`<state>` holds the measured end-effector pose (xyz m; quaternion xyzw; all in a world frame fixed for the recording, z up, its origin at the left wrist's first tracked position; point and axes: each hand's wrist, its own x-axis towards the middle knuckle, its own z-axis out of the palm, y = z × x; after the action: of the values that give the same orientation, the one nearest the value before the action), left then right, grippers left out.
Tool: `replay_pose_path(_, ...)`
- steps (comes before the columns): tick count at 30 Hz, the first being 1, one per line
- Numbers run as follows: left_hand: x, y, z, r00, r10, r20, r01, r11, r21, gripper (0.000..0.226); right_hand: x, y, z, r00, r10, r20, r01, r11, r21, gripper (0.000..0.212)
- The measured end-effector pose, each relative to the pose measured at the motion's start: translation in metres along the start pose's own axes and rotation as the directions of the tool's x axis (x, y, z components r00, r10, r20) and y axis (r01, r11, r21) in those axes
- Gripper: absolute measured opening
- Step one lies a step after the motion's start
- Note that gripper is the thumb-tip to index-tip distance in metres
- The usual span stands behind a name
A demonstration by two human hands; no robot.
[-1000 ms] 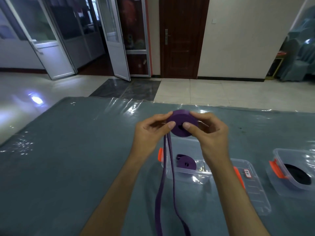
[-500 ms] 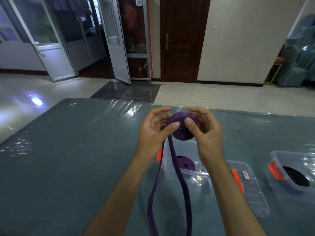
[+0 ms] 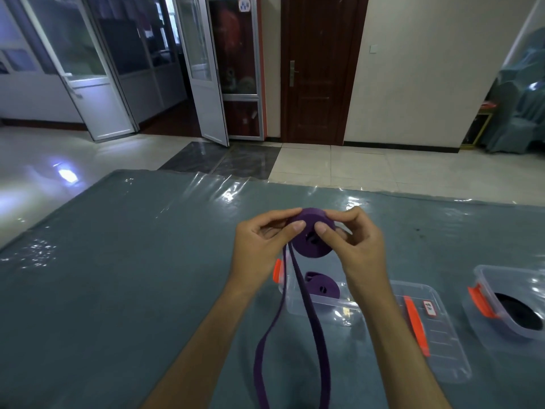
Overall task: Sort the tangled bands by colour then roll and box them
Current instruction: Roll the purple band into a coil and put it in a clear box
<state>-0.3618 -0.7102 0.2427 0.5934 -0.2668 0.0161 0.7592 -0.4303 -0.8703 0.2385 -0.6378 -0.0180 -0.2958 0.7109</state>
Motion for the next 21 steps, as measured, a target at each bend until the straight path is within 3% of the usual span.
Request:
replay_pose_path(4,-0.003,-0.011,0.0,0.993,0.01,-0.121,-0.012,1.0,-0.014,0.022,0.003,0.005,-0.01,0.986,0.06,0.153,-0.05,0.996,-0.07,0.027)
replay_pose_path(7,-0.008,-0.021,0.001,0.997,-0.007,-0.075,0.007,1.0,-0.004,0.025,0.006,0.008,-0.008,0.996,-0.032,0.087,0.042,0.992,-0.115,0.038)
replay_pose_path(9,-0.006,-0.021,-0.001,0.998,-0.021,-0.065,0.019,0.999,-0.029,0.029,0.007,0.011,-0.007,0.992,-0.095,0.081,0.104,0.987,-0.124,0.034)
replay_pose_path(11,-0.001,-0.019,-0.004,0.996,-0.007,-0.087,0.002,0.999,-0.054,0.029,0.01,0.013,-0.01,0.992,-0.064,0.107,0.076,0.991,-0.113,0.027)
replay_pose_path(14,0.004,-0.019,-0.001,0.996,0.015,-0.091,-0.02,0.998,-0.063,0.02,0.017,0.011,-0.015,0.991,0.001,0.134,0.012,0.996,-0.093,0.036)
replay_pose_path(18,0.004,-0.025,0.004,0.998,-0.056,-0.009,0.055,0.995,-0.079,0.025,0.022,0.012,-0.018,0.99,-0.125,0.058,0.13,0.988,-0.078,0.031)
replay_pose_path(21,0.008,-0.024,0.007,0.999,-0.051,-0.008,0.05,0.994,-0.094,0.025,0.022,0.017,-0.021,0.998,-0.018,0.066,0.018,1.0,-0.01,0.026)
